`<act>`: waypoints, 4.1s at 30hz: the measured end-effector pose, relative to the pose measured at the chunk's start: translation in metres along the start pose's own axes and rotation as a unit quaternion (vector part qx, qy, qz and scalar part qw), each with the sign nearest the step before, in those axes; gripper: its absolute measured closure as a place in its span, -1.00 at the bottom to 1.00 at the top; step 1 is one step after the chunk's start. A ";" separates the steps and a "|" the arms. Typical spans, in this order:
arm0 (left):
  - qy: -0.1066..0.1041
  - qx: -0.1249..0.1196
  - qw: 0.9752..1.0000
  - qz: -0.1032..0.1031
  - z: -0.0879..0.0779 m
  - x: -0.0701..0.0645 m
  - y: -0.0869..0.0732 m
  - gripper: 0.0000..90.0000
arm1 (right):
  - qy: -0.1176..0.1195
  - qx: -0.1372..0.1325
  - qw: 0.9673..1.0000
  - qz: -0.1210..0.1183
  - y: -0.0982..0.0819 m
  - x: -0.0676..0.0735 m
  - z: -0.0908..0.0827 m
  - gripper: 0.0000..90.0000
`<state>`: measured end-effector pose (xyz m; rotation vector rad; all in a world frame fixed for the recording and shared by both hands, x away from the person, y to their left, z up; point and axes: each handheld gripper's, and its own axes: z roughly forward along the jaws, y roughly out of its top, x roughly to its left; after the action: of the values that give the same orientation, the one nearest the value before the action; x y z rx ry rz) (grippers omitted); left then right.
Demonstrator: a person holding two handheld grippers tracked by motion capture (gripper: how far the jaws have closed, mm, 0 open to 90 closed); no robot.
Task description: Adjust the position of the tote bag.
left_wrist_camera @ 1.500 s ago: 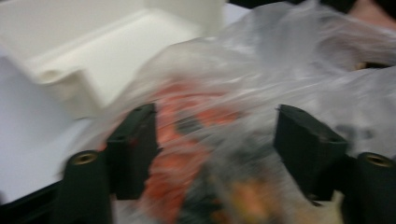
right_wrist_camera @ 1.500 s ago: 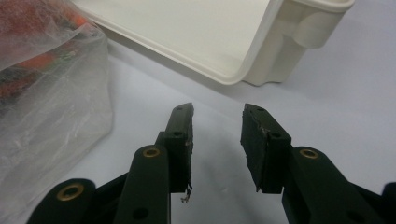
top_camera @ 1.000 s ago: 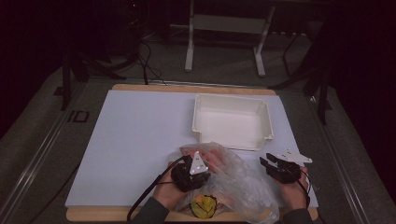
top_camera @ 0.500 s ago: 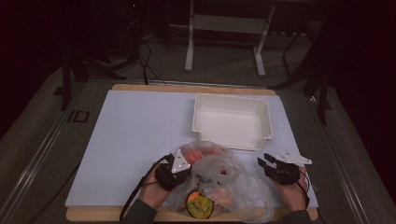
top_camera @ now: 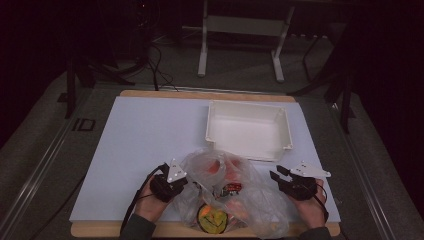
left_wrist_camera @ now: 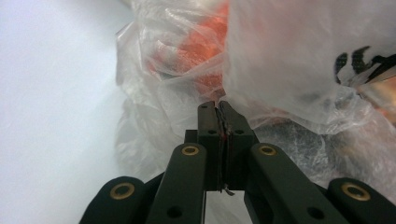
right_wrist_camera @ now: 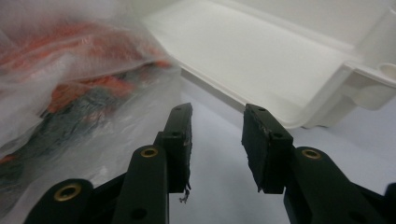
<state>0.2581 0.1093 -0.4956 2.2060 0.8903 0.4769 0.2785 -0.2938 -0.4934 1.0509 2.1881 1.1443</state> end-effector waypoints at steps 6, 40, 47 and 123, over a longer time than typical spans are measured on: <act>0.013 0.001 1.000 -0.016 -0.002 0.010 -0.008 0.96 | 0.016 -0.003 1.000 -0.007 0.003 0.007 -0.003 0.37; 0.050 -0.045 0.994 -0.085 -0.045 0.055 -0.029 0.27 | 0.121 -0.009 0.992 -0.045 0.013 0.040 -0.014 0.03; 0.039 -0.070 0.993 -0.084 -0.043 0.058 -0.003 0.21 | 0.152 0.002 0.987 -0.048 0.019 0.051 -0.001 -0.12; -0.036 0.027 0.997 -0.059 0.002 0.027 -0.018 0.99 | 0.218 0.042 0.973 -0.057 0.008 0.084 0.005 0.95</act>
<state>0.2693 0.1368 -0.5077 2.1890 0.9980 0.3180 0.2346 -0.2211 -0.4931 0.7445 2.6160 1.3387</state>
